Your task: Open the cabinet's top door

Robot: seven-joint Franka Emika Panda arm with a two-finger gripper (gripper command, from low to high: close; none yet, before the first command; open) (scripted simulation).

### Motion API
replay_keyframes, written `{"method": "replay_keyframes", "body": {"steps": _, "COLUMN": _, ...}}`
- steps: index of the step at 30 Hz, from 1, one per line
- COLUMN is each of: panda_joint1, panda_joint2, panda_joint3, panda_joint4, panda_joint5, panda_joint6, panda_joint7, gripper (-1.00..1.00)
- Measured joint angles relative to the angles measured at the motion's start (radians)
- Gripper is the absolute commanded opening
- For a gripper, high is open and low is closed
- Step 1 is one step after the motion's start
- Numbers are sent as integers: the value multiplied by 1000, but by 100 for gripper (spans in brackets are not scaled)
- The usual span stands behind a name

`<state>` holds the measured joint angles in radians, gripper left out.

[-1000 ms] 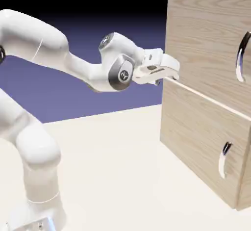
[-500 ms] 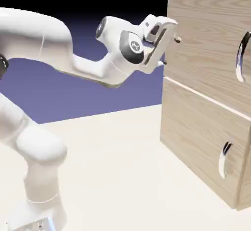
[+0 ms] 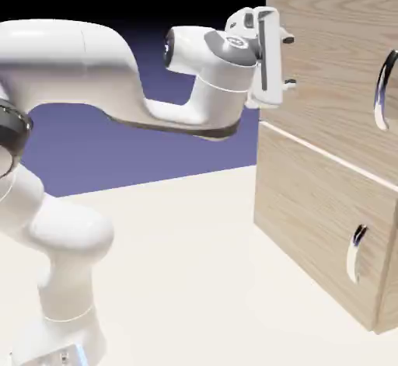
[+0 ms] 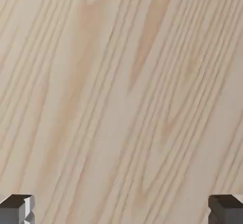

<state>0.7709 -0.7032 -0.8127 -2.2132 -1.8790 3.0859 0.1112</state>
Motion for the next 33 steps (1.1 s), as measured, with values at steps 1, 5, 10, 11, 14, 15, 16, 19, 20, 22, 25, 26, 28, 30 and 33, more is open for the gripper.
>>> {"method": "replay_keyframes", "body": {"steps": 1, "panda_joint1": 18, "panda_joint2": -3, "panda_joint3": -19, "panda_joint4": 14, "panda_joint5": -43, "panda_joint6": 1, "panda_joint7": -15, "gripper": 0}}
{"method": "replay_keyframes", "body": {"steps": 5, "panda_joint1": 88, "panda_joint2": -15, "panda_joint3": -94, "panda_joint4": 69, "panda_joint5": -217, "panda_joint6": 6, "panda_joint7": -73, "gripper": 0}}
{"method": "replay_keyframes", "body": {"steps": 10, "panda_joint1": 176, "panda_joint2": -31, "panda_joint3": -188, "panda_joint4": 138, "panda_joint5": -435, "panda_joint6": 11, "panda_joint7": -146, "gripper": 0}}
{"method": "replay_keyframes", "body": {"steps": 11, "panda_joint1": 193, "panda_joint2": -34, "panda_joint3": -207, "panda_joint4": 152, "panda_joint5": -478, "panda_joint6": 12, "panda_joint7": -160, "gripper": 0}}
{"method": "replay_keyframes", "body": {"steps": 14, "panda_joint1": 246, "panda_joint2": -43, "panda_joint3": -263, "panda_joint4": 193, "panda_joint5": -609, "panda_joint6": 16, "panda_joint7": -204, "gripper": 0}}
{"method": "replay_keyframes", "body": {"steps": 15, "panda_joint1": 263, "panda_joint2": -46, "panda_joint3": -282, "panda_joint4": 207, "panda_joint5": -652, "panda_joint6": 17, "panda_joint7": -219, "gripper": 0}}
{"method": "replay_keyframes", "body": {"steps": 16, "panda_joint1": 281, "panda_joint2": -49, "panda_joint3": -301, "panda_joint4": 221, "panda_joint5": -696, "panda_joint6": 18, "panda_joint7": -233, "gripper": 0}}
{"method": "replay_keyframes", "body": {"steps": 19, "panda_joint1": 334, "panda_joint2": -59, "panda_joint3": -357, "panda_joint4": 262, "panda_joint5": -826, "panda_joint6": 21, "panda_joint7": -277, "gripper": 0}}
{"method": "replay_keyframes", "body": {"steps": 20, "panda_joint1": 351, "panda_joint2": -62, "panda_joint3": -376, "panda_joint4": 276, "panda_joint5": -870, "panda_joint6": 23, "panda_joint7": -292, "gripper": 0}}
{"method": "replay_keyframes", "body": {"steps": 22, "panda_joint1": 386, "panda_joint2": -68, "panda_joint3": -414, "panda_joint4": 304, "panda_joint5": -957, "panda_joint6": 25, "panda_joint7": -321, "gripper": 0}}
{"method": "replay_keyframes", "body": {"steps": 25, "panda_joint1": 432, "panda_joint2": -63, "panda_joint3": -450, "panda_joint4": 337, "panda_joint5": -979, "panda_joint6": 26, "panda_joint7": -330, "gripper": 0}}
{"method": "replay_keyframes", "body": {"steps": 26, "panda_joint1": 468, "panda_joint2": -57, "panda_joint3": -477, "panda_joint4": 363, "panda_joint5": -978, "panda_joint6": 27, "panda_joint7": -331, "gripper": 0}}
{"method": "replay_keyframes", "body": {"steps": 28, "panda_joint1": 541, "panda_joint2": -45, "panda_joint3": -530, "panda_joint4": 416, "panda_joint5": -976, "panda_joint6": 28, "panda_joint7": -333, "gripper": 0}}
{"method": "replay_keyframes", "body": {"steps": 30, "panda_joint1": 613, "panda_joint2": -32, "panda_joint3": -584, "panda_joint4": 468, "panda_joint5": -974, "panda_joint6": 29, "panda_joint7": -336, "gripper": 0}}
{"method": "replay_keyframes", "body": {"steps": 33, "panda_joint1": 614, "panda_joint2": -32, "panda_joint3": -585, "panda_joint4": 469, "panda_joint5": -974, "panda_joint6": 29, "panda_joint7": -336, "gripper": -100}}
